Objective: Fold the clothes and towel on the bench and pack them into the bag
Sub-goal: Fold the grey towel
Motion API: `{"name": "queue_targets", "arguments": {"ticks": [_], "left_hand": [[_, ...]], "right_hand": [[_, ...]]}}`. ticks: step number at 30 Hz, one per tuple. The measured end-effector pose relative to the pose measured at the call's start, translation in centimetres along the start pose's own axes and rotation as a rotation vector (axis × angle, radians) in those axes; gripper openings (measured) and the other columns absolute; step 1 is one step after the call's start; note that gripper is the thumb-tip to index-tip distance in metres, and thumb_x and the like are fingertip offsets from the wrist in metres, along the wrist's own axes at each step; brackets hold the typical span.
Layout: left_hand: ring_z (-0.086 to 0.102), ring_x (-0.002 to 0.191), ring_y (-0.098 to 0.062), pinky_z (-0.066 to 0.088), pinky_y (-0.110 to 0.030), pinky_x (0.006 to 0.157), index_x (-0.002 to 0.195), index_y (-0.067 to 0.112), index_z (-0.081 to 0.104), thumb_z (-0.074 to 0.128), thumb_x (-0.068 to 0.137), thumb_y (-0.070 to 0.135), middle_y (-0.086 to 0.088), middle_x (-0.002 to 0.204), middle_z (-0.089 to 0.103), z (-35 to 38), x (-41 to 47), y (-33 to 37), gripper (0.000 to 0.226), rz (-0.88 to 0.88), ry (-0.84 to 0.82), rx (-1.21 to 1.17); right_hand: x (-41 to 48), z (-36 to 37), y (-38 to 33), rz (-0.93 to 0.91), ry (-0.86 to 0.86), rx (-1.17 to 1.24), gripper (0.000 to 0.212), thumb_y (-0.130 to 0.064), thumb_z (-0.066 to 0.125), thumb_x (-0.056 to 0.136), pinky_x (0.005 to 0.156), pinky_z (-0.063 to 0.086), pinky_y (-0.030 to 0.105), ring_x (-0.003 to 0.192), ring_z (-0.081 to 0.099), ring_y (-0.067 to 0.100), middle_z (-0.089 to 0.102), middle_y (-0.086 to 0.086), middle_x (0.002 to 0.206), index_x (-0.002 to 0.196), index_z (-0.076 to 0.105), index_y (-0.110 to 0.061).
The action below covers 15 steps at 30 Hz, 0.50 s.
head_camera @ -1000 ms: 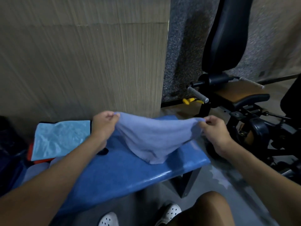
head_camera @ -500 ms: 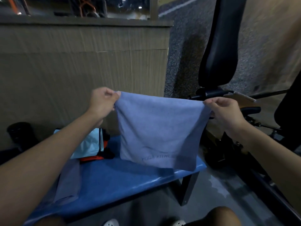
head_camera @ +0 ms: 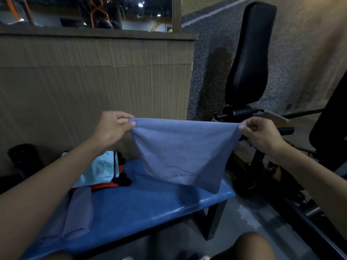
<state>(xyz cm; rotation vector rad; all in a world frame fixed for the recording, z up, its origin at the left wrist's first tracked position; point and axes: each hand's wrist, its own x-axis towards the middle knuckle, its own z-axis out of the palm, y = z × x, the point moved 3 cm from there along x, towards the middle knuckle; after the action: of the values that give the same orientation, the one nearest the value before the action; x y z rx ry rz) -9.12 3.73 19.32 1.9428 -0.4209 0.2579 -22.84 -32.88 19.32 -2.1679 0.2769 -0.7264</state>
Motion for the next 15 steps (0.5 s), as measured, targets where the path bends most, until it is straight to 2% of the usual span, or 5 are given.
{"name": "queue_targets", "arguments": {"ticks": [2,4,8,11,15], "left_hand": [[0.064,0.057,0.003,0.047,-0.006,0.056,0.089,0.007,0.071,0.068,0.09,0.001,0.006,0.065,0.071,-0.2,-0.3,-0.1,0.006,-0.021,-0.05,0.037],[0.063,0.055,-0.005,0.046,-0.008,0.052,0.082,0.009,0.07,0.067,0.091,0.001,0.003,0.061,0.069,-0.4,-0.4,-0.2,0.012,-0.04,-0.094,0.056],[0.056,0.048,-0.007,0.044,-0.015,0.044,0.095,0.001,0.068,0.063,0.096,0.009,-0.007,0.063,0.065,-0.9,-0.2,-0.9,0.01,-0.222,-0.223,0.008],[0.072,0.061,-0.019,0.056,-0.022,0.051,0.104,-0.001,0.061,0.058,0.098,0.011,-0.015,0.078,0.069,-0.1,-0.3,-1.8,0.014,-0.42,-0.315,-0.268],[0.075,0.073,-0.028,0.062,-0.031,0.065,0.107,-0.003,0.058,0.056,0.099,0.009,-0.025,0.092,0.067,1.4,0.6,-3.6,0.015,-0.443,-0.272,-0.341]], "right_hand": [[-0.2,-0.1,0.3,0.019,-0.046,-0.015,0.012,-0.008,0.06,0.095,0.049,0.036,0.01,0.059,0.046,0.009,0.056,0.006,0.069,0.093,0.064,0.003],[-0.7,-0.2,0.6,0.05,-0.102,0.02,0.014,-0.006,0.059,0.095,0.047,0.037,0.012,0.055,0.047,0.011,0.054,0.009,0.065,0.094,0.061,0.008],[-1.2,0.1,1.1,0.118,-0.161,0.083,0.017,-0.006,0.056,0.097,0.043,0.035,0.017,0.041,0.041,0.006,0.047,0.009,0.057,0.096,0.058,0.01],[-0.6,1.0,1.9,0.183,-0.18,0.125,0.018,-0.009,0.056,0.098,0.05,0.04,0.029,0.046,0.05,0.016,0.051,0.01,0.06,0.096,0.057,0.009],[0.6,3.4,3.3,0.27,-0.147,0.209,0.011,-0.008,0.055,0.098,0.051,0.054,0.03,0.053,0.064,0.023,0.057,0.014,0.071,0.088,0.056,-0.003]]}}
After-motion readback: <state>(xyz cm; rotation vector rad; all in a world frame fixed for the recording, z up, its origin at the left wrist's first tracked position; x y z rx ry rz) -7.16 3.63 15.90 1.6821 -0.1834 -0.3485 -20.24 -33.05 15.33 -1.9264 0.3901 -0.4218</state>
